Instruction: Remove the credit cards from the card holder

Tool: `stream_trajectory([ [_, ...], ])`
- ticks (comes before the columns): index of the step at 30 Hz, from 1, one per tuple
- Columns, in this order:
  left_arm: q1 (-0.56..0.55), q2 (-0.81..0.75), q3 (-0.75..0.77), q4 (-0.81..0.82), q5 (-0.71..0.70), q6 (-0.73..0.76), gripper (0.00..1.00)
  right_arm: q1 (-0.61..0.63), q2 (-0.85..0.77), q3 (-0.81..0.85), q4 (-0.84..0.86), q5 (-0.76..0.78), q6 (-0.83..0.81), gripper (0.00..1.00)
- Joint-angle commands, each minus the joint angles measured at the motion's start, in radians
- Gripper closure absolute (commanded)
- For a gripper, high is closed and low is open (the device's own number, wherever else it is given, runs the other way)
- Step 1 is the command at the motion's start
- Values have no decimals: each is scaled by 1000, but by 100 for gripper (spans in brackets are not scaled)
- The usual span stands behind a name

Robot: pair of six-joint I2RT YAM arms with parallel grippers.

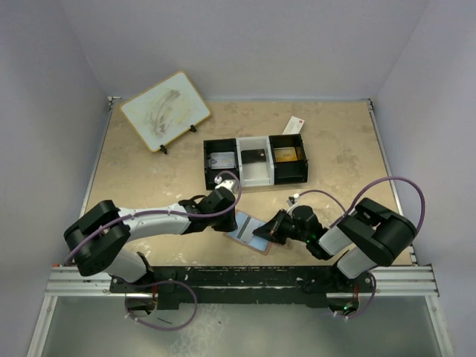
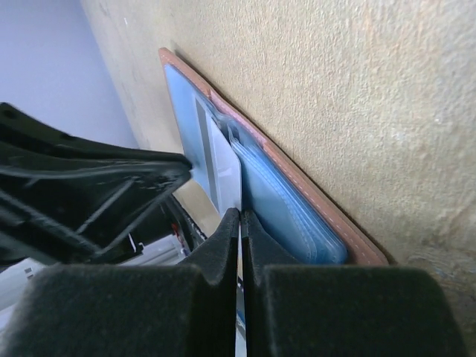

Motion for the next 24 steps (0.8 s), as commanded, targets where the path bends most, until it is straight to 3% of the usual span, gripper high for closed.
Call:
stream_trajectory([
  [1, -12, 56, 8, -76, -106, -24, 94, -6, 11, 10, -6, 28, 2, 98],
  [9, -28, 113, 81, -129, -156, -15, 98, -6, -52, 40, -90, 59, -25, 78],
  [11, -34, 121, 72, -132, -159, -17, 99, -6, -64, 52, -109, 59, -36, 77],
  [20, -50, 112, 23, -97, -154, -49, 100, -6, -60, 121, -179, 54, -69, 81],
  [24, -57, 103, 27, -101, -178, -67, 100, -6, -44, 127, -158, 39, -78, 93],
])
